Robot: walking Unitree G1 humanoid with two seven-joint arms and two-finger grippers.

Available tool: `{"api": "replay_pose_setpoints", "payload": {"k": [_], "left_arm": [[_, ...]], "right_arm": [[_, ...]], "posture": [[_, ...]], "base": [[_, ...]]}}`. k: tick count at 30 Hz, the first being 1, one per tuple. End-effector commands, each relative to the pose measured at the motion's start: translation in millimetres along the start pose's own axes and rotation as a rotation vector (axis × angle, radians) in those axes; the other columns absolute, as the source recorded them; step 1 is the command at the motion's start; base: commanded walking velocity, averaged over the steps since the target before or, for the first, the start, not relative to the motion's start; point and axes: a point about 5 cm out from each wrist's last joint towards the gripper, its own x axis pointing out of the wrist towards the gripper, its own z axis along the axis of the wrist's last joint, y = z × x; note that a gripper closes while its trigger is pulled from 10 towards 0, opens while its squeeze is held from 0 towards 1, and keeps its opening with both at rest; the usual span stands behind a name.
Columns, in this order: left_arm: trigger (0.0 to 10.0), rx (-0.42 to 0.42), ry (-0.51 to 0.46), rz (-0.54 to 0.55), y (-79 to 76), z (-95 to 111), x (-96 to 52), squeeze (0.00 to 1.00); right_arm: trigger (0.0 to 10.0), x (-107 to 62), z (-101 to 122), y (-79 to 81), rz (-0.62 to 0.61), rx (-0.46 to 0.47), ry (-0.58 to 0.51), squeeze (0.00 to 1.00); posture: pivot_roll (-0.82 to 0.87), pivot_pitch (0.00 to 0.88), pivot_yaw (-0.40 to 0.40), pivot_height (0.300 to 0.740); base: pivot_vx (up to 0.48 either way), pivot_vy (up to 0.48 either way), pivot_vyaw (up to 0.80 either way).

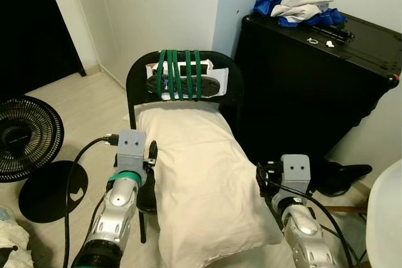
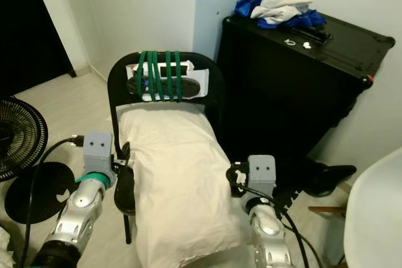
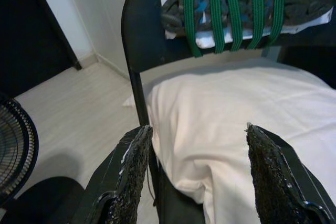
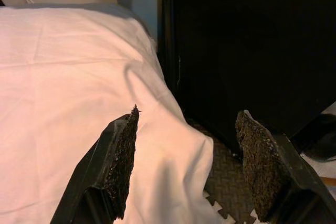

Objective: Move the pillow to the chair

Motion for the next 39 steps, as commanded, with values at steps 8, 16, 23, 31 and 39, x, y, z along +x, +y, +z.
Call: {"api": "replay_pose_setpoints", "payload": {"k": [8, 16, 23, 31, 39], "left_arm": [[10.0, -0.015, 0.039, -0.001, -1.0, -11.8, -5.0, 0.00], [10.0, -0.018, 0.046, 0.006, 1.6, -13.5, -5.5, 0.00], [10.0, 0.008, 0.092, 0.031, 13.1, -26.2, -11.8, 0.00], [10.0, -0.024, 0.118, 0.072, 16.8, -35.4, -21.8, 0.00], [10.0, -0.030, 0.128, 0.071, 18.9, -39.1, -26.2, 0.00]], "right_arm": [[10.0, -2.8, -4.0, -0.3, -0.007, 0.015, 0.018, 0.00], [10.0, -0.9, -1.5, 1.5, 0.003, -0.014, 0.013, 0.00], [10.0, 1.1, 15.3, 15.0, 0.035, -0.013, -0.118, 0.00], [10.0, 2.0, 20.1, 24.4, 0.124, -0.028, -0.146, 0.00], [10.0, 5.0, 27.6, 24.7, 0.146, -0.028, -0.172, 0.00]], "posture": [[0.04, 0.001, 0.059, 0.740], [0.05, 0.000, 0.055, 0.740], [0.05, 0.000, 0.056, 0.740], [0.07, 0.012, -0.019, 0.740], [0.07, 0.010, -0.021, 0.740]], "base": [[0.000, 0.000, 0.00], [0.000, 0.000, 0.00], [0.000, 0.000, 0.00], [0.000, 0.000, 0.00], [0.000, 0.000, 0.00]]}}
